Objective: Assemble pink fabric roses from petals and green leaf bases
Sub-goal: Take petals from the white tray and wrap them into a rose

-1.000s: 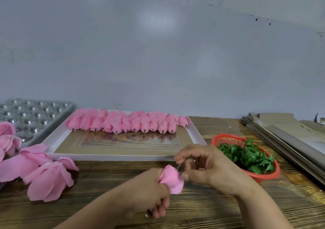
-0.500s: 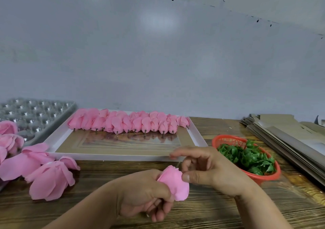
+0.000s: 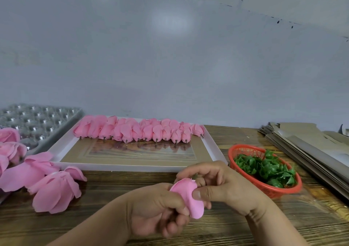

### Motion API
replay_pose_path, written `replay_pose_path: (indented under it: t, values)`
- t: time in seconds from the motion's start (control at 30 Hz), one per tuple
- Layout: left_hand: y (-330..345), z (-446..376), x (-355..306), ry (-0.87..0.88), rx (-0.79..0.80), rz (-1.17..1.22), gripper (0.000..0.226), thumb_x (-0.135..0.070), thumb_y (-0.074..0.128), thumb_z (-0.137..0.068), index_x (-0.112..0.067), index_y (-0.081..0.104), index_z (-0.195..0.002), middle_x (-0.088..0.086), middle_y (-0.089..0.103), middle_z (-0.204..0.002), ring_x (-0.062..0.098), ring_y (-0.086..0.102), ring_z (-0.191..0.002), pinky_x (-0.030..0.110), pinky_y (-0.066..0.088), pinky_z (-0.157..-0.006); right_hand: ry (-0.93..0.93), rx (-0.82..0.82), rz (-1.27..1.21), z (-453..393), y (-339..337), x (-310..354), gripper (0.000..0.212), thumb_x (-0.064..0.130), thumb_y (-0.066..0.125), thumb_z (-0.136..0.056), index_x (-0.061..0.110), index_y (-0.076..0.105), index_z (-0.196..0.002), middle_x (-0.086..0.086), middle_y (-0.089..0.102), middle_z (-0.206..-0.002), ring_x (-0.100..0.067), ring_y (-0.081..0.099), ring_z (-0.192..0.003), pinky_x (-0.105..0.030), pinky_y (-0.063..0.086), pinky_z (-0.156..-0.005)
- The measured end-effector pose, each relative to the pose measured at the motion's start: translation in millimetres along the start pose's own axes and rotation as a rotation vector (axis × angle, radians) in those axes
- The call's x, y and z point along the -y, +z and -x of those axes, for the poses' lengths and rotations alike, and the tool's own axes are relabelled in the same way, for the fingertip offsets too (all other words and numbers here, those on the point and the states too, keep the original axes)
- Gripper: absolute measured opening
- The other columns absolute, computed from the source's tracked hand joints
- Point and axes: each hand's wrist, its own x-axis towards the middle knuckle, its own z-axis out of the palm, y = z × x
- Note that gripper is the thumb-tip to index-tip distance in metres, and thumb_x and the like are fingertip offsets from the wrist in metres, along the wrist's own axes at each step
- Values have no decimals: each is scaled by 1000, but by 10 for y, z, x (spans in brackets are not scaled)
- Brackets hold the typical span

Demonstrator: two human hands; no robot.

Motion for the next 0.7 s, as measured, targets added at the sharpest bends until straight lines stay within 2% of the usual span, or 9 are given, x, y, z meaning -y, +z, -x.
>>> replay_pose_path:
  t: [0.1,0.17,0.23,0.27,0.37,0.43,0.5,0.6,0.7]
  values:
    - [-44,-35,25,-13,42,136,29,-8,55,-75,-12,72,-99,2,59,-63,10,56,-50,18,43,-44,-8,-97,-28,-11,23,3,27,-2,66,-76,7,70,-101,-14,58,-61,-12,52,-45,-20,46,-46]
    - [-77,-49,34,21,52,232,39,-10,61,-76,-1,62,-114,13,68,-88,21,68,-76,27,55,-63,-4,-224,-22,0,0,4,24,-5,67,-77,8,70,-97,-8,59,-56,-12,52,-44,-20,45,-44]
    - [-91,-87,42,56,-44,372,56,-13,69,-73,3,53,-124,24,66,-114,33,65,-105,38,55,-84,23,-359,46,17,-49,5,25,-9,65,-79,10,70,-94,-8,58,-53,-13,51,-42,-21,43,-42]
    - [-89,-114,38,85,-109,459,59,-16,72,-74,2,52,-127,26,63,-120,36,62,-112,41,52,-91,39,-421,99,23,-73,6,25,-9,65,-79,11,71,-93,-10,57,-53,-14,52,-42,-21,43,-42]
    - [-70,-184,5,147,-272,679,61,-36,63,-79,7,54,-120,26,64,-120,36,61,-114,42,46,-96,77,-497,286,9,-88,5,24,-5,66,-79,16,70,-90,-10,57,-55,-12,51,-43,-22,42,-45]
    - [-61,-192,-7,140,-306,725,67,-44,55,-81,11,53,-119,27,63,-120,37,61,-114,42,43,-100,104,-486,376,-10,-67,-10,24,-1,67,-79,19,70,-92,-4,56,-53,-10,48,-43,-23,42,-47]
    - [-67,-179,0,138,-313,731,71,-46,52,-84,13,50,-123,27,63,-120,37,62,-113,43,41,-104,128,-473,439,-27,-51,-27,24,2,68,-80,20,69,-96,-1,56,-54,-9,48,-45,-23,44,-49]
    - [-66,-164,-6,126,-323,739,71,-45,53,-83,13,51,-123,27,63,-119,38,63,-110,43,44,-101,151,-448,464,-39,-26,-55,25,5,69,-81,20,69,-100,-1,58,-58,-11,51,-49,-26,46,-52]
    - [-28,-138,-44,113,-378,704,70,-45,53,-86,13,50,-126,28,64,-118,38,63,-110,44,46,-99,160,-485,451,-54,-7,-86,24,6,69,-81,21,69,-99,7,58,-53,-10,52,-48,-26,46,-50]
